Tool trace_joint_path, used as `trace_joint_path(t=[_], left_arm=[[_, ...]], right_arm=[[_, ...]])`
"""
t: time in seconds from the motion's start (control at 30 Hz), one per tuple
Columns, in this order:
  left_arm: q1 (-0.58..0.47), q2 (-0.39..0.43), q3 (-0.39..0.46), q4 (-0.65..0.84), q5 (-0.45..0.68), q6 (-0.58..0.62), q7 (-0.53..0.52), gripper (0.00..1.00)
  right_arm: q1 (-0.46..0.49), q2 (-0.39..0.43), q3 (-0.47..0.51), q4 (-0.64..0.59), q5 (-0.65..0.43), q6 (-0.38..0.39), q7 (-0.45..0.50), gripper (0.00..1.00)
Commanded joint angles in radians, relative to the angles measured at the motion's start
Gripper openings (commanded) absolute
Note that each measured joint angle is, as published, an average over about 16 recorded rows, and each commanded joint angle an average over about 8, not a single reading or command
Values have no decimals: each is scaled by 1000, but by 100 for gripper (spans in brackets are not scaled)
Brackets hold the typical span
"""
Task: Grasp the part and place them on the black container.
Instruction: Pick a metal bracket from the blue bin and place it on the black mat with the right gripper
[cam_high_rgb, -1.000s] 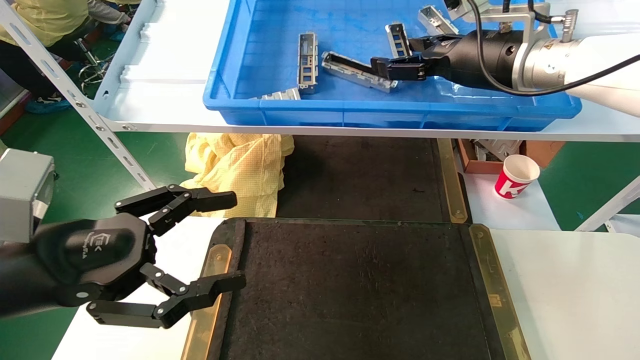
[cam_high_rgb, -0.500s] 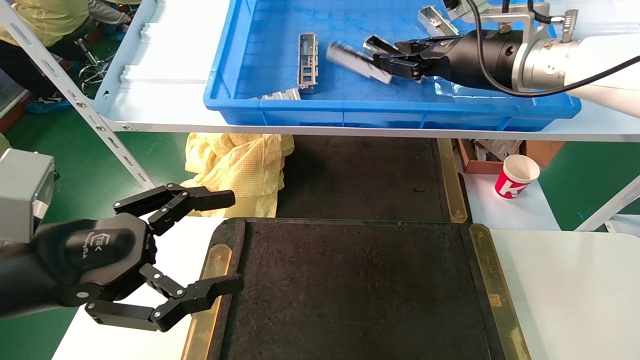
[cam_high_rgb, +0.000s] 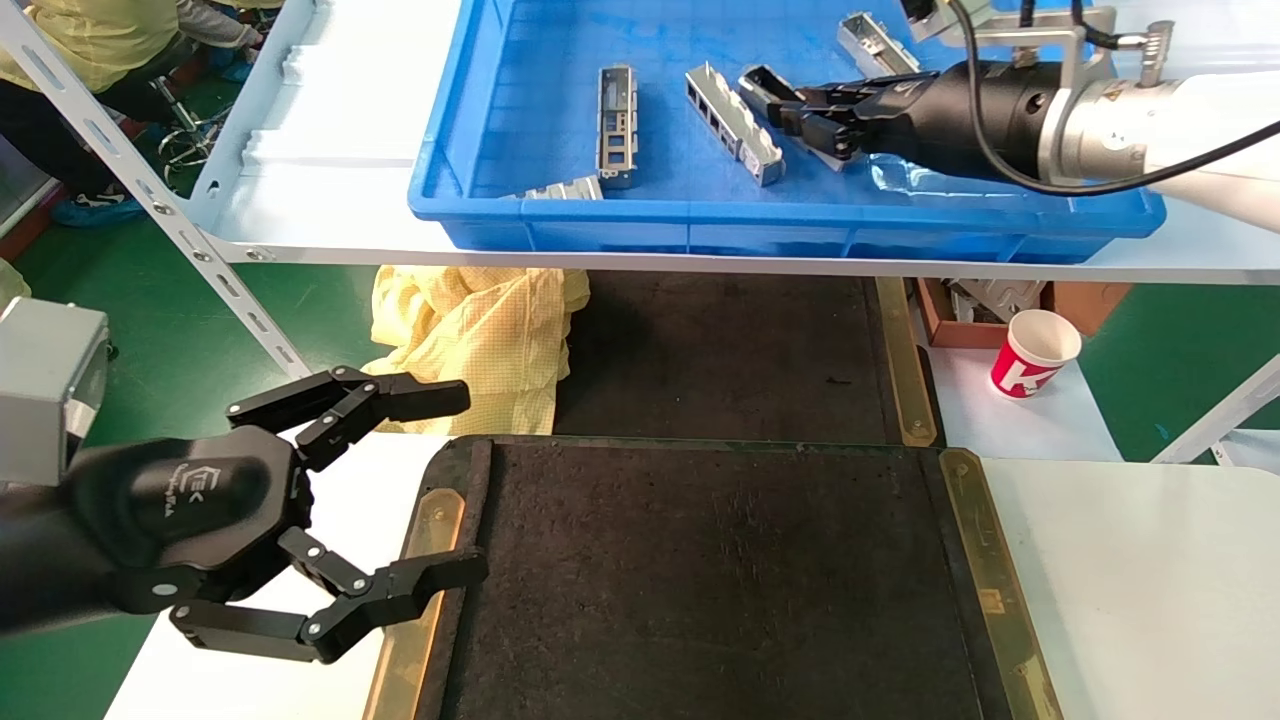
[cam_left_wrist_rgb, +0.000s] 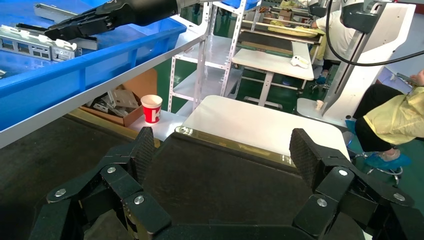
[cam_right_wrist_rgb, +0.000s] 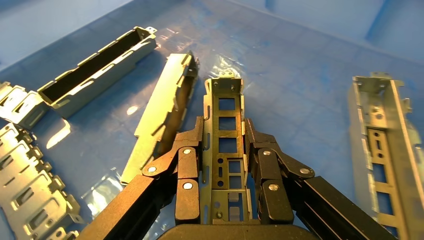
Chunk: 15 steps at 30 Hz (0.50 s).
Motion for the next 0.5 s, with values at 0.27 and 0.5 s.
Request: trace_joint_path(t=[0.27,0.5], left_arm=[[0,0,0,0,0,0,0,100],[0,0,0,0,0,0,0,100]], right_arm=[[32,52,21,27,31,-101,-39,0],[51,98,33,33,50,-200,-64,0]])
